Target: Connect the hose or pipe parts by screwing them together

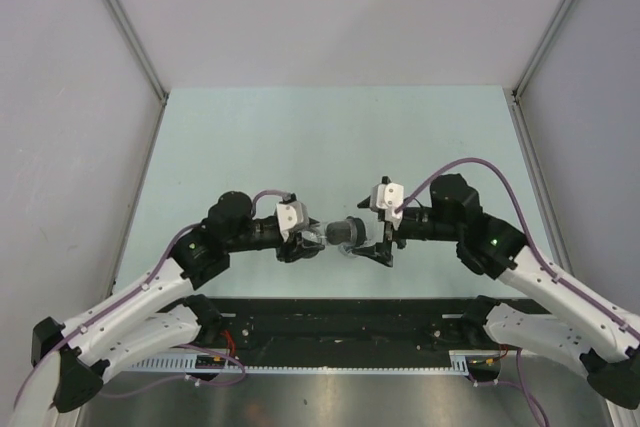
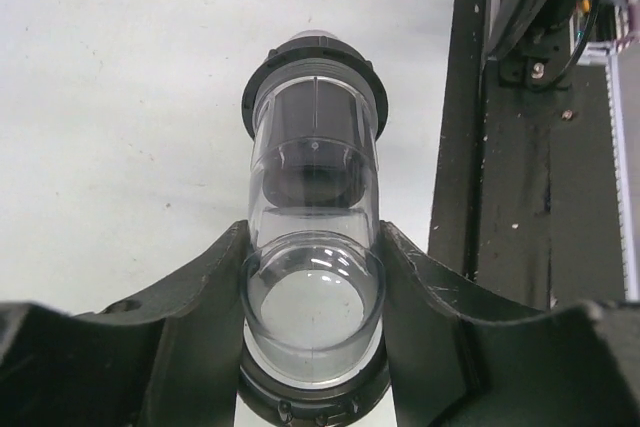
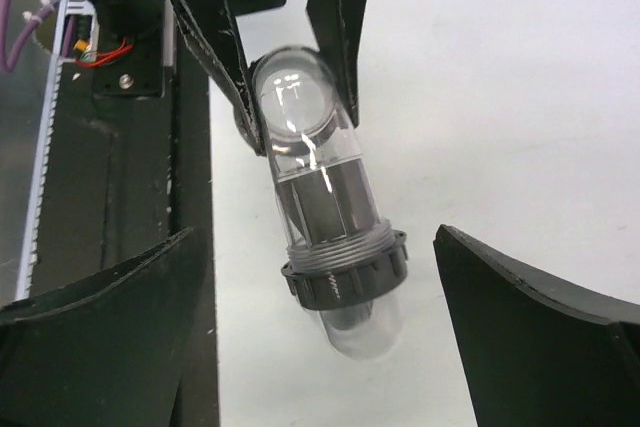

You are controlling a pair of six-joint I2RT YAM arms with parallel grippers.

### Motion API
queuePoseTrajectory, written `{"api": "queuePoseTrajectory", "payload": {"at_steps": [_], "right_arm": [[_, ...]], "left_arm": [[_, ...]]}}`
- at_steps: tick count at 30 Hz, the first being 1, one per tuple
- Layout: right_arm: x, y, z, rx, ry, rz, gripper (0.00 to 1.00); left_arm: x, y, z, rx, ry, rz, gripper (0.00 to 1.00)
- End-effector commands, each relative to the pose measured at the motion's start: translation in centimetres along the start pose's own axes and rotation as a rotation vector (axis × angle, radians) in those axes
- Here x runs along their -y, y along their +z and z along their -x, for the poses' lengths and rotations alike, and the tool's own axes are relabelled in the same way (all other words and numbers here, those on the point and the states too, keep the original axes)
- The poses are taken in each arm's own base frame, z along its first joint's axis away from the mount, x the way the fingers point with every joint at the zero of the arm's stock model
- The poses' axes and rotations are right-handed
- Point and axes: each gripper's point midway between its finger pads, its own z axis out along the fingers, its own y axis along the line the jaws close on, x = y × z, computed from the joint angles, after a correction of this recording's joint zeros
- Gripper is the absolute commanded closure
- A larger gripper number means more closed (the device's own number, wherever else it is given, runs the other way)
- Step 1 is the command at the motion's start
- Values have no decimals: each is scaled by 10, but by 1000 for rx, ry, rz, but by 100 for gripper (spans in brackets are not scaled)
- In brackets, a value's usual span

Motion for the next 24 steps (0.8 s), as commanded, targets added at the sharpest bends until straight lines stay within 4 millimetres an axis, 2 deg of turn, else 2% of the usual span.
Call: {"api": "queuePoseTrajectory", "payload": {"at_steps": [1, 4, 9, 15, 19, 24], "right_arm": [[20, -20, 39, 111, -138, -158, 0], [34, -28, 50, 145, -207, -272, 0], [33, -37, 67, 205, -261, -334, 0], [45, -29, 50, 91, -339, -455, 0], [32, -13, 30, 9, -443, -366, 1], [31, -7, 33, 6, -538, -372, 5]], "left_arm": [[-6, -11, 46, 139, -242, 92, 100], [-6, -16, 59, 174, -433, 108, 100], [-8, -26, 74, 220, -691, 96, 100], [-10, -40, 80, 230, -1043, 28, 100], [-12, -40, 77, 196, -1152, -14, 100], [-5, -41, 80, 163, -1245, -82, 100]]}}
